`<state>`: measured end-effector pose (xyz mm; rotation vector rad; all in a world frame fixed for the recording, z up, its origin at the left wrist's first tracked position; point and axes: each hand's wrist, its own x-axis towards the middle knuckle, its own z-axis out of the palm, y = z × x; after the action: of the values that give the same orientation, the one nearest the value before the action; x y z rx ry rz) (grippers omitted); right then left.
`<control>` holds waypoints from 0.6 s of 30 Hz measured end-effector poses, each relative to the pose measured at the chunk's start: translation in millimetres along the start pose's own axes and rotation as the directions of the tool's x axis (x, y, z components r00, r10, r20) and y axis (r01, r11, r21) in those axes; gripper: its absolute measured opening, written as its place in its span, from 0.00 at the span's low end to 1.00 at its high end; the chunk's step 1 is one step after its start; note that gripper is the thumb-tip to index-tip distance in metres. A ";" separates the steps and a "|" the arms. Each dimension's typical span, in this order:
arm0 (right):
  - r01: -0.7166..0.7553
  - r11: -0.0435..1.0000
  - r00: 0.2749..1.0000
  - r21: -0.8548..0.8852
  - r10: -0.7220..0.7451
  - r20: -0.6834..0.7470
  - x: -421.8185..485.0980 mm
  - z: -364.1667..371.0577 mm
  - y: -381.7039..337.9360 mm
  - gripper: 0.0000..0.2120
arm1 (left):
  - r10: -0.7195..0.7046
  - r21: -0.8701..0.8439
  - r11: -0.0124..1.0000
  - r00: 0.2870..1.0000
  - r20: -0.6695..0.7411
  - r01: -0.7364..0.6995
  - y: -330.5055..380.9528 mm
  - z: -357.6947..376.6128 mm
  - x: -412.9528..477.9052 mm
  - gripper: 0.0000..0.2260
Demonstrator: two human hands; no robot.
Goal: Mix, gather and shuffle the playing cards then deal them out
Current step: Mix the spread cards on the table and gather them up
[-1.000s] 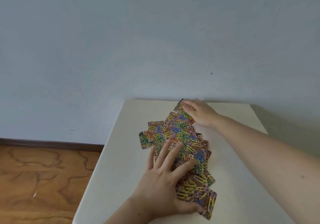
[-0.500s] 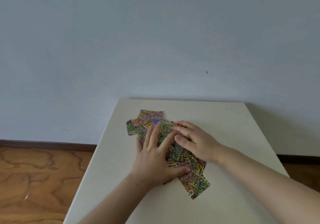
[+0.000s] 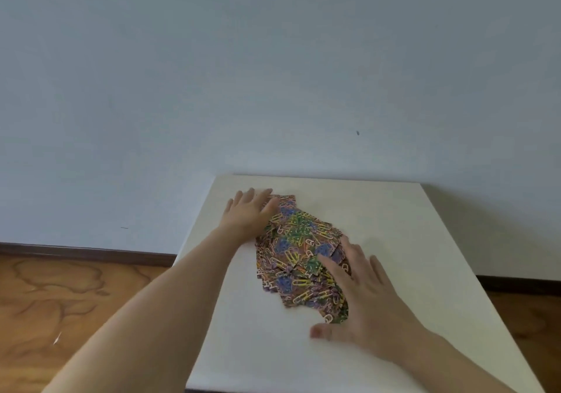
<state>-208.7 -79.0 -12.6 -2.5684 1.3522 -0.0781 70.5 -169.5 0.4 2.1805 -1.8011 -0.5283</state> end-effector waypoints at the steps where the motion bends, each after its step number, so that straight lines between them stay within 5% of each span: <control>1: -0.033 0.999 0.999 -0.011 0.033 -0.001 2.4 -0.7 -2.0 0.54 | 0.017 -0.010 1.000 1.000 0.001 -0.017 2.9 2.9 -0.1 0.30; 9: -0.236 0.968 0.960 0.089 0.247 -0.135 48.4 -2.7 -24.7 0.45 | 0.194 -0.261 0.947 0.981 -0.006 -0.189 43.5 29.7 -58.5 0.30; 12: -0.243 0.964 0.943 0.110 0.261 -0.206 56.1 -2.4 -25.7 0.34 | 0.226 -0.280 0.932 0.973 -0.052 -0.232 54.6 42.1 -78.7 0.28; 18: -0.107 0.806 0.928 0.582 0.291 -0.233 56.5 -19.6 -1.5 0.18 | 0.277 -0.422 0.870 0.961 -0.013 -0.256 51.9 24.5 -101.8 0.37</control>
<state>-178.4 -128.1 3.2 -1.9533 1.4281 -0.7598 -2.8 -79.1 11.6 1.6148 -1.7725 -0.8203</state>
